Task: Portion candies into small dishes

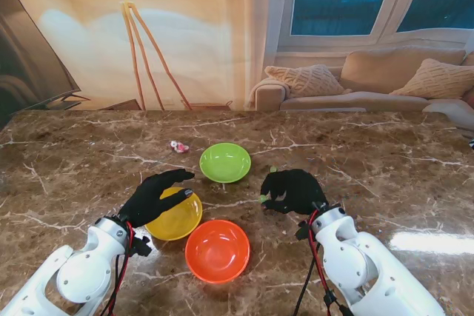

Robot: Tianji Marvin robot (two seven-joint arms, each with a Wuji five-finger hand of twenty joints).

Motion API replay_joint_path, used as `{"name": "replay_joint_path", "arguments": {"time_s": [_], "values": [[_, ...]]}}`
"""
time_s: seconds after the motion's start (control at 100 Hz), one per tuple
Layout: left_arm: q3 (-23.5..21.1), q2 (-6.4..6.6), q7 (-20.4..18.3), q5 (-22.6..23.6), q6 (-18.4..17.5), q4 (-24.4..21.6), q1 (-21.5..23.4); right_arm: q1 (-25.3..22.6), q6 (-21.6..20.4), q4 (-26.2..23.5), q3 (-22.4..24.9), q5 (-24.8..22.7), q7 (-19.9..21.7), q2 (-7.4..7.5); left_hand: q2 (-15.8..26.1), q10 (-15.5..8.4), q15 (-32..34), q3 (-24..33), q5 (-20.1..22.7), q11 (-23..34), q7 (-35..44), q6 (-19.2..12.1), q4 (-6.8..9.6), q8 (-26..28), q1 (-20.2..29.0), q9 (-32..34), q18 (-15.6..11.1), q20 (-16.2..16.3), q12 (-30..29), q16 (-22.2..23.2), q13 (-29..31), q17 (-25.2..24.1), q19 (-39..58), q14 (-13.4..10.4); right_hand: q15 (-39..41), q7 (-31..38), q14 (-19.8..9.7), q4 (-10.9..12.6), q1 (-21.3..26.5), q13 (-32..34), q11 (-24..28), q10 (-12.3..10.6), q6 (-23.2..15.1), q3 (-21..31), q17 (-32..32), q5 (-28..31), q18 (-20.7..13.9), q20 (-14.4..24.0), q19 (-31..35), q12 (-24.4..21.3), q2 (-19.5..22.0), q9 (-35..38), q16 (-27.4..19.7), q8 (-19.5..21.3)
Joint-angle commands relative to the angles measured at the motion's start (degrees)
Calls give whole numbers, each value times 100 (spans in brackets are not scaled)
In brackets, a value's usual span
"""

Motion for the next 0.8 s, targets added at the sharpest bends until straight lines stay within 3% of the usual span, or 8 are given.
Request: {"name": "replay_joint_path", "arguments": {"time_s": [0.0,0.2,0.34,0.47,0.55,0.6,0.67,0.79], "values": [[14,2,17,14,-4,-1,37,-178,-77,-96,-193,-67,64,-48,315,47,-130,-121,-114,-80,-17,-95,-115,27,-160,-215,-40,-8,-93,-82,-144,-42,-151,-115,-118,601,14,378,260,-339,-77,17,-556,455,-176,580,-43,48,-181,140,203,-215,-12,317],[12,-2,42,20,-26,-1,52,-274,-272,-240,-622,-222,-69,-38,312,49,-133,-120,-111,-79,-17,-94,-115,26,-156,-214,-32,-5,-93,-83,-148,-35,-151,-120,-590,564,-19,344,166,-1239,-623,110,-667,471,-749,558,-197,-18,-754,40,218,-1121,-96,328],[8,-5,63,32,-42,1,60,-202,-338,-195,-819,-257,10,-13,311,40,-129,-121,-105,-76,-13,-106,-115,28,-156,-209,-32,-4,-92,-81,-141,-34,-153,-118,-831,547,-20,331,140,-1719,-739,165,-669,451,-997,525,-251,138,-1167,-865,205,-1547,-259,181],[-10,-8,80,42,-35,-6,76,-188,-481,-206,-832,-219,273,37,306,43,-131,-121,-112,-76,-16,-98,-114,27,-157,-207,-26,-4,-92,-82,-144,-41,-158,-119,-999,228,19,205,-104,-1963,-960,303,-156,246,-1118,-110,-224,113,-1386,-1105,51,-1938,-344,-66],[-14,-9,85,43,-29,-9,78,-201,-558,-233,-813,-227,372,61,305,49,-133,-119,-113,-77,-17,-95,-113,26,-155,-210,-26,-5,-93,-83,-146,-40,-162,-116,-1057,-145,21,167,-204,-2053,-985,333,44,313,-1148,-270,-217,141,-1510,-1193,-45,-2073,-370,137],[-13,-8,82,42,-29,-10,77,-216,-598,-256,-797,-229,425,74,303,38,-131,-120,-115,-78,-17,-100,-114,26,-156,-213,-26,-5,-93,-82,-143,-39,-163,-118,-1089,-1068,30,323,-447,-2142,-1020,353,305,456,-1178,-215,-221,198,-1614,-1243,-5,-2196,-378,623],[-12,-7,79,41,-32,-10,75,-239,-645,-283,-776,-219,455,80,298,41,-132,-119,-108,-76,-14,-93,-113,27,-153,-209,-26,-5,-92,-82,-146,-39,-164,-110,-1110,-2231,34,1058,-789,-2225,-1080,395,630,606,-1212,-245,-227,221,-1670,-1291,94,-2343,-379,1589],[-16,-8,80,44,-32,-15,80,-280,-679,-323,-745,-211,438,77,296,44,-131,-118,-114,-75,-16,-99,-113,26,-155,-210,-26,-4,-91,-82,-143,-38,-166,-112,-1130,-2554,42,1069,-1015,-2328,-1170,428,838,545,-1269,-626,-233,209,-1725,-1341,72,-2522,-378,1581]]}}
